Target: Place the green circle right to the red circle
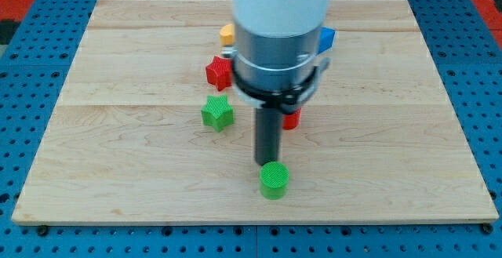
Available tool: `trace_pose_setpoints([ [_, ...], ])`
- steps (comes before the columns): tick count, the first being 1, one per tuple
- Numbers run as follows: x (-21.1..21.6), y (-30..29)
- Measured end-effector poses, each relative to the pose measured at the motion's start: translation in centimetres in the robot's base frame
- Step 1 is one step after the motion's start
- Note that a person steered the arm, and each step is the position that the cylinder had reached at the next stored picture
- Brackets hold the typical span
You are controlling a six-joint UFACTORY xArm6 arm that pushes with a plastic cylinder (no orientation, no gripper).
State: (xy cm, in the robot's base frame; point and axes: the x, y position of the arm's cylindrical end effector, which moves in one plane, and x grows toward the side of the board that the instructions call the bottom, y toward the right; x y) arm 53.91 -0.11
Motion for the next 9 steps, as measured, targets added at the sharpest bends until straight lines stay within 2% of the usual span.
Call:
trace_pose_setpoints([
  [1,-0.1,-4.0],
  [2,3.9,-5.3],
  [3,6.8,-4.1],
  [4,6.7,-0.4],
  [6,2.3,2.0],
  [8,1.1,5.5],
  [9,-1.1,8.1],
])
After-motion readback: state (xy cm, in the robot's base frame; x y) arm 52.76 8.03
